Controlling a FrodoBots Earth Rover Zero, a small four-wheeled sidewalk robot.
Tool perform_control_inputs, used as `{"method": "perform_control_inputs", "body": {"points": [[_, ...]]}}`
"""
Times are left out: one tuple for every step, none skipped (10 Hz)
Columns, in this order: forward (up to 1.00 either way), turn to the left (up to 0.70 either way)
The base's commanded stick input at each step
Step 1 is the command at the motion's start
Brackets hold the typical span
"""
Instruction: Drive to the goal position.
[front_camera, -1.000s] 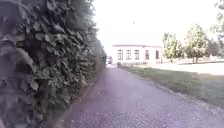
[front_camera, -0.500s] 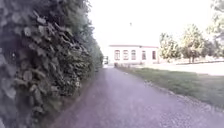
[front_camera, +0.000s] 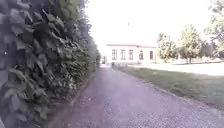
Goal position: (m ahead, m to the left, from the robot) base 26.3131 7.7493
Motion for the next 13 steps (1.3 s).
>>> {"method": "perform_control_inputs", "body": {"points": [[0.44, 0.02], [0.44, 0.02], [0.44, 0.02], [0.44, 0.02], [0.44, 0.02], [0.44, 0.02], [0.44, 0.02], [0.44, 0.02], [0.44, 0.02], [0.44, 0.02], [0.44, 0.02], [0.44, 0.02], [0.44, 0.02]]}}
